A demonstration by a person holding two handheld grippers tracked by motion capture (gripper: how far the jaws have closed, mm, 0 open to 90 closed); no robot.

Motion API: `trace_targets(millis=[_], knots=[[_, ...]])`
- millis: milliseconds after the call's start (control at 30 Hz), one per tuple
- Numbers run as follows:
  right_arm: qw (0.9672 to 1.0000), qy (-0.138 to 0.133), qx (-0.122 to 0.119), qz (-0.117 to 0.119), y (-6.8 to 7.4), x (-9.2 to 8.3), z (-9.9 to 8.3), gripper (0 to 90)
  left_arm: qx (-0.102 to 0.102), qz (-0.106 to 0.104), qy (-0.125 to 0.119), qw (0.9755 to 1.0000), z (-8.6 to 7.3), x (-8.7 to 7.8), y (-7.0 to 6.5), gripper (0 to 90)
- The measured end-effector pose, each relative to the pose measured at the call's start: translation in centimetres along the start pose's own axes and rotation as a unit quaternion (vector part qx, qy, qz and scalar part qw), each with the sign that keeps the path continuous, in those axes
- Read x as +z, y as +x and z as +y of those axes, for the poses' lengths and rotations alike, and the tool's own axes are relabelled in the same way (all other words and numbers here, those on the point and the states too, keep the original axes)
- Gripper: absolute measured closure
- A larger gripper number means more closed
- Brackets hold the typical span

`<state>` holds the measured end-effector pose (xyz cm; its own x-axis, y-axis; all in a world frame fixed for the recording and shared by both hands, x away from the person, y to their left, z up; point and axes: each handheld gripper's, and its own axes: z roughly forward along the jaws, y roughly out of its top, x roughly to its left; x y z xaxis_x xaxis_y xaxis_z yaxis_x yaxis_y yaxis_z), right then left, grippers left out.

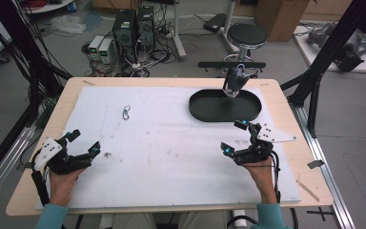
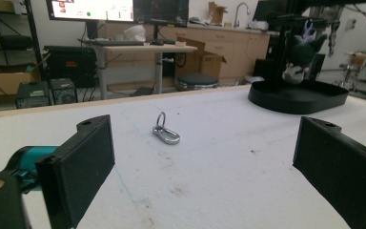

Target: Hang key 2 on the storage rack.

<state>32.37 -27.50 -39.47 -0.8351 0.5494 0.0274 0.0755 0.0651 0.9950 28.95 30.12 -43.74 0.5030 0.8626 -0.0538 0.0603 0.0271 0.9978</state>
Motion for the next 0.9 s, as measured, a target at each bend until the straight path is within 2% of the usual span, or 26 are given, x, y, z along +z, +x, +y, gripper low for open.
trace_targets(millis=[133, 300, 367, 500, 567, 633, 733, 800, 833, 900], knots=[[0.9999, -0.004, 0.009, -0.006, -0.1, 0.0, 0.0, 0.7, 0.0, 0.0, 0.016, 0.9999, 1.5, 0.9, 0.5, 6.9], [0.9999, -0.007, 0.011, -0.003, -0.1, -0.1, -0.1, 0.6, 0.012, -0.005, 0.042, 0.999, 3.3, 2.6, 1.3, 6.9], [0.9999, -0.009, 0.013, -0.001, -0.1, -0.1, -0.1, 0.6, 0.021, -0.007, 0.055, 0.9982, 3.9, 3.4, 1.5, 6.9], [0.9998, -0.011, 0.013, 0.003, -0.1, 0.1, -0.1, 0.6, 0.017, -0.016, 0.084, 0.9961, 4.7, 5.3, 2.1, 6.9], [0.9998, -0.008, 0.016, 0.005, -0.1, 0.1, -0.1, 0.7, 0.026, -0.018, 0.092, 0.9953, 5.0, 6.0, 2.2, 6.9], [0.9998, -0.011, 0.016, 0.004, -0.1, 0.1, -0.1, 0.6, 0.037, -0.021, 0.109, 0.9932, 5.4, 6.9, 2.4, 6.9], [0.9998, -0.01, 0.016, 0.004, -0.2, 0.0, -0.1, 0.6, 0.04, -0.029, 0.129, 0.9903, 6.0, 8.0, 2.8, 6.9], [0.9998, -0.01, 0.019, 0.005, -0.2, 0.0, -0.1, 0.7, 0.045, -0.035, 0.146, 0.9877, 6.3, 8.7, 3.1, 6.9], [0.9997, -0.01, 0.02, 0.006, -0.2, 0.0, -0.1, 0.6, 0.047, -0.035, 0.16, 0.9854, 6.5, 9.1, 3.3, 6.9], [0.9997, -0.009, 0.021, 0.006, -0.2, 0.1, -0.2, 0.7, 0.048, -0.039, 0.173, 0.983, 6.7, 9.6, 3.6, 6.9]])
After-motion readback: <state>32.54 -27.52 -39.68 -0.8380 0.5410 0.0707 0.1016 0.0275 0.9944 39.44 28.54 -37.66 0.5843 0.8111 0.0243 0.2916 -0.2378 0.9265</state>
